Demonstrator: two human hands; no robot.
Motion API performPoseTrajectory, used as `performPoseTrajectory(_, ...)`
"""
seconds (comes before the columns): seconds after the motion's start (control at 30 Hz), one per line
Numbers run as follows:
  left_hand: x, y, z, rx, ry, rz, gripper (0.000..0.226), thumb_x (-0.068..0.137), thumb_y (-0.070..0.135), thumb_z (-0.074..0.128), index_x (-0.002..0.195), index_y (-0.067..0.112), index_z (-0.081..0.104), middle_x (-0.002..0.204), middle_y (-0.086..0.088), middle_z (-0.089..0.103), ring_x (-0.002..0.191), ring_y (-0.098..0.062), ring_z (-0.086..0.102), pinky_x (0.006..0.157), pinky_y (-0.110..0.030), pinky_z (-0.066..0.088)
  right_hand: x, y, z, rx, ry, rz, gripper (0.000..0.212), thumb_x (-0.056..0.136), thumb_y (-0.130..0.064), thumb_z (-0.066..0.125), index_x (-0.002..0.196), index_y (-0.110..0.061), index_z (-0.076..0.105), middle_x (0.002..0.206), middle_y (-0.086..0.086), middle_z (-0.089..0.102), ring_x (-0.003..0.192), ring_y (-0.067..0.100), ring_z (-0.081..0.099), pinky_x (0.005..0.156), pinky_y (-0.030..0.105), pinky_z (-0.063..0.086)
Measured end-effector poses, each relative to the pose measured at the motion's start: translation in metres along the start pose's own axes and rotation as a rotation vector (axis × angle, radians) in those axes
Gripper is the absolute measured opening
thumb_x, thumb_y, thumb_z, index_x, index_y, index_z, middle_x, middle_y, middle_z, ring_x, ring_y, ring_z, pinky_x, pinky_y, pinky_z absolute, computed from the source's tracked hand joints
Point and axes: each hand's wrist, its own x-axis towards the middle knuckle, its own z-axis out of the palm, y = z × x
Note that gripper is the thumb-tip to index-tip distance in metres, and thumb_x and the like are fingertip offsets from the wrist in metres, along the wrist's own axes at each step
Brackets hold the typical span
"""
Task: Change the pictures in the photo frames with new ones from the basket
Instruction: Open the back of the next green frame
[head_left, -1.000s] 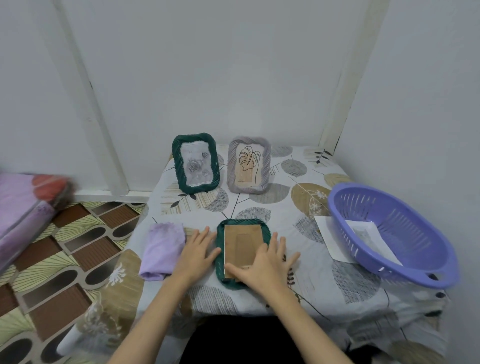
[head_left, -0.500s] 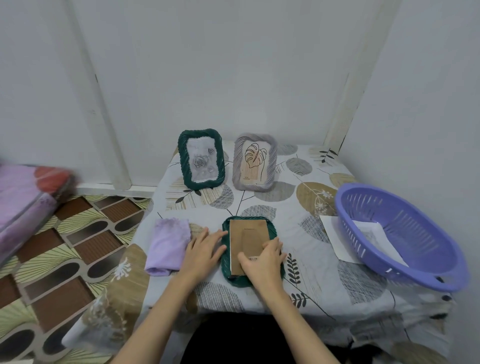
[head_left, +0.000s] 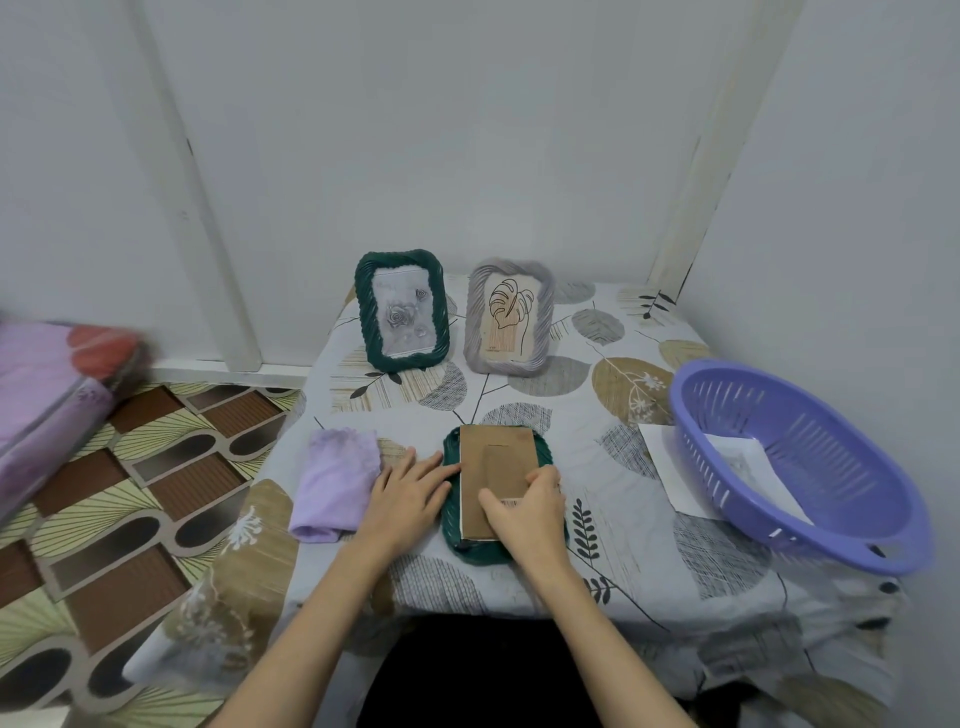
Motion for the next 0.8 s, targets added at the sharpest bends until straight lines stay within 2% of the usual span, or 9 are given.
performPoseTrajectory(0.1,0.0,0.0,0.0,-0.007,-0.001,-0.002,0.039,0.1,0.037,0.025,0.139,0.043,0.031,0.153,0.014,0.02,0.145,-0.018,0.005,0.116,-0.04,0.004,0.001,-0.005,-0.005,0.028,0.007,-0.016,0.047,0.071,-0.027,0.07,0.095,-0.013,0.032,0.105,0.009,0.048,0.095,0.025,0.048,0.074,0.027,0.037)
performPoseTrajectory(0.3,0.002,0.0,0.002,-0.007,0.003,0.005,0.039,0.1,0.038,0.025,0.138,0.043,0.033,0.153,0.014,0.02,0.145,-0.018,0.005,0.116,-0.041,0.004,0.007,-0.009,-0.038,0.081,0.075,-0.042,0.045,0.076,-0.023,0.069,0.1,-0.011,0.034,0.103,0.005,0.047,0.088,0.019,0.047,0.064,0.019,0.031)
performPoseTrajectory(0.47,0.003,-0.001,0.003,0.009,0.009,0.011,0.039,0.1,0.037,0.026,0.138,0.042,0.032,0.153,0.014,0.02,0.144,-0.019,0.007,0.116,-0.041,0.006,0.021,0.013,-0.075,0.016,0.165,-0.04,0.046,0.075,-0.024,0.069,0.103,-0.009,0.036,0.103,0.008,0.05,0.088,0.022,0.048,0.07,0.027,0.034)
performPoseTrajectory(0.6,0.002,-0.001,0.003,0.028,0.013,0.008,0.039,0.1,0.037,0.025,0.139,0.042,0.032,0.153,0.015,0.02,0.144,-0.018,0.007,0.117,-0.041,0.007,0.033,0.05,-0.091,-0.104,0.178,0.032,0.053,0.072,-0.03,0.07,0.107,-0.008,0.037,0.106,0.012,0.052,0.092,0.025,0.05,0.079,0.037,0.045)
performPoseTrajectory(0.8,0.002,0.0,0.004,0.039,0.035,0.004,0.039,0.1,0.035,0.027,0.138,0.041,0.033,0.152,0.014,0.023,0.144,-0.018,0.008,0.115,-0.04,0.007,0.037,0.068,-0.087,-0.154,0.155,0.031,0.052,0.073,-0.029,0.071,0.106,-0.006,0.039,0.107,0.013,0.049,0.102,0.029,0.046,0.088,0.038,0.04)
